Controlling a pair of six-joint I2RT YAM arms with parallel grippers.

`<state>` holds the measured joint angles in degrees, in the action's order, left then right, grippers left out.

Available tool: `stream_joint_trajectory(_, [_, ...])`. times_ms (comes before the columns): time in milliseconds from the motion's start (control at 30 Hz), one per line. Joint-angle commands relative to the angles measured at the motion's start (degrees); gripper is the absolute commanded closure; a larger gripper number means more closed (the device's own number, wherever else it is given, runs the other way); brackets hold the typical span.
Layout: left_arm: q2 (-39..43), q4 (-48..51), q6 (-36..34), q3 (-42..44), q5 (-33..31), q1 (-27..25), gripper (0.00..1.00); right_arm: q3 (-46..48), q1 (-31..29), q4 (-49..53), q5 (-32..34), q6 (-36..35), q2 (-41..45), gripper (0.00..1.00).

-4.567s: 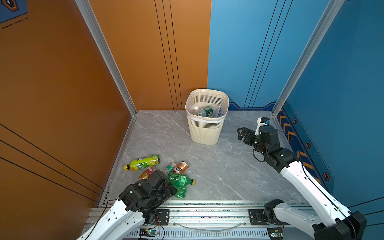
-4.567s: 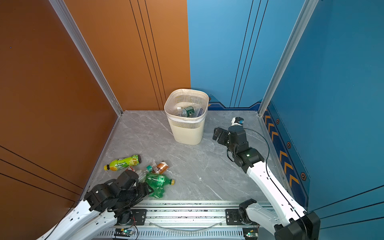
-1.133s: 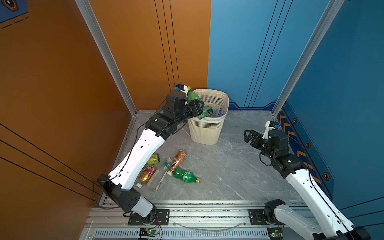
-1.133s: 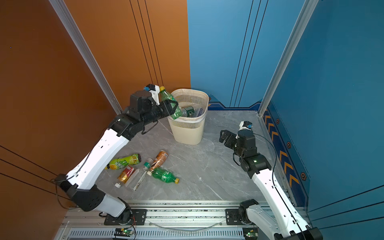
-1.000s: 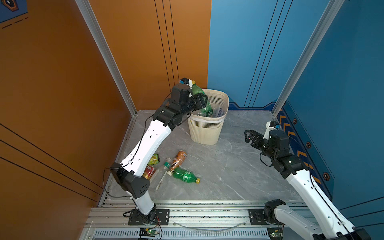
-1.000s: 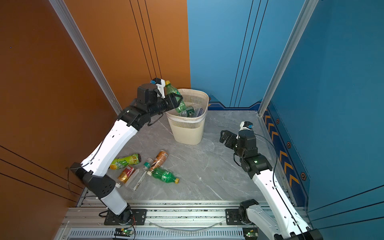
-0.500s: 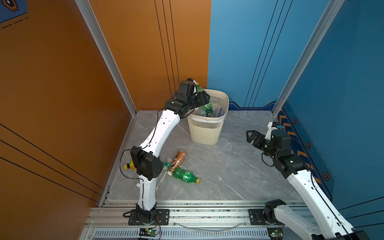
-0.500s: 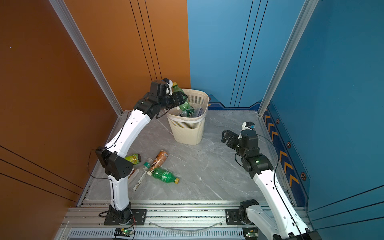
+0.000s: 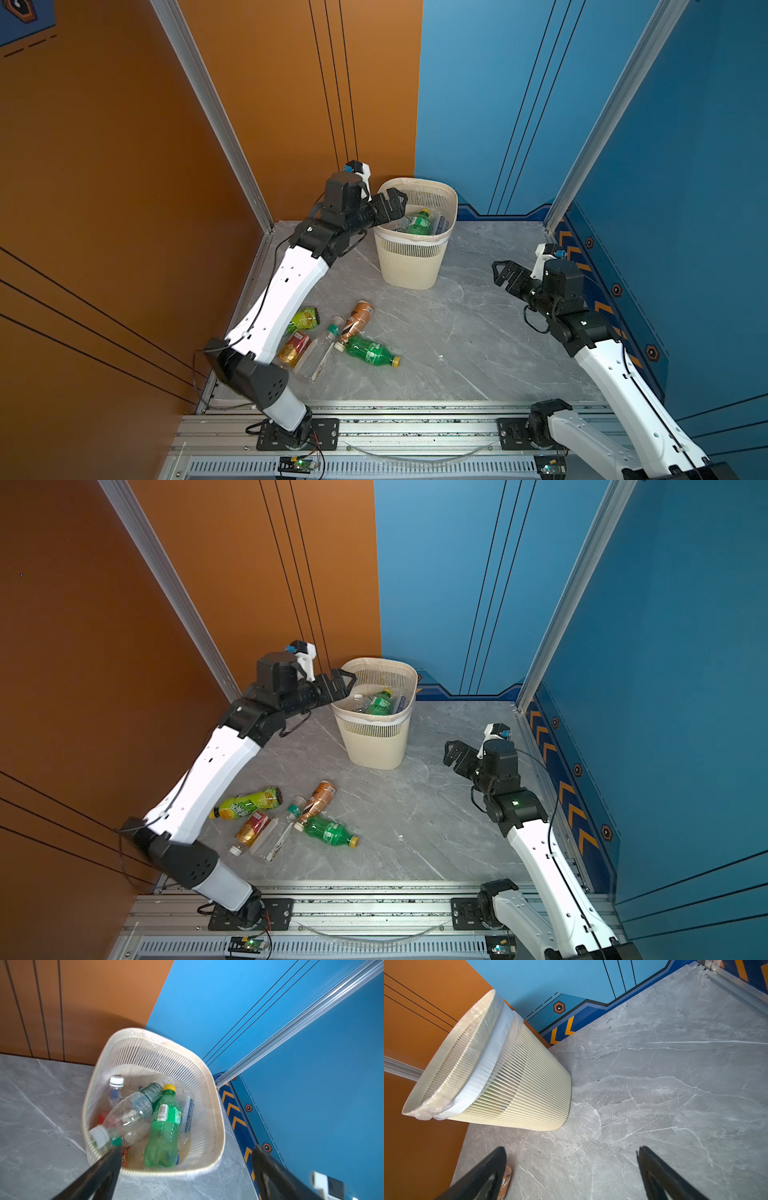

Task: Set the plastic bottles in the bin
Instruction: 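Open the left gripper to drop the green soda bottle into the wastebasket, then withdraw the left gripper to the pile while the right gripper grasps the second green bottle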

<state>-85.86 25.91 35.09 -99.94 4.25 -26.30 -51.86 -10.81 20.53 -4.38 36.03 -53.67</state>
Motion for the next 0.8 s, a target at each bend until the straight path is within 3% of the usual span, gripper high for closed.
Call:
stream_joint_trajectory(0, [12.36,-5.61,-1.44,14.55,-5.25,-0.38,0.02,0.25,-0.04,1.20,-1.71,-0.56,0.33,0.00])
stream_joint_trajectory(133, [29.62,-4.91,0.40,37.50,-10.57,-0.33,0.02,0.17,-1.71,1.18,-2.76,-1.46,-0.38,0.00])
stream_joint_trajectory(233, [39.64,-1.75,2.54,48.68,-12.75,0.87,0.02,0.02,-4.13,1.17,-2.61,-1.99,-1.29,0.00])
stream_joint_trajectory(433, [50.20,3.53,4.71,56.46,-14.53,1.83,0.02,-1.24,-12.41,2.30,0.58,-3.98,-3.70,0.00])
stream_joint_trajectory(767, [53.33,6.90,5.52,58.98,-15.05,2.58,0.02,-2.43,-29.89,-0.62,0.60,-10.59,-10.58,0.00])
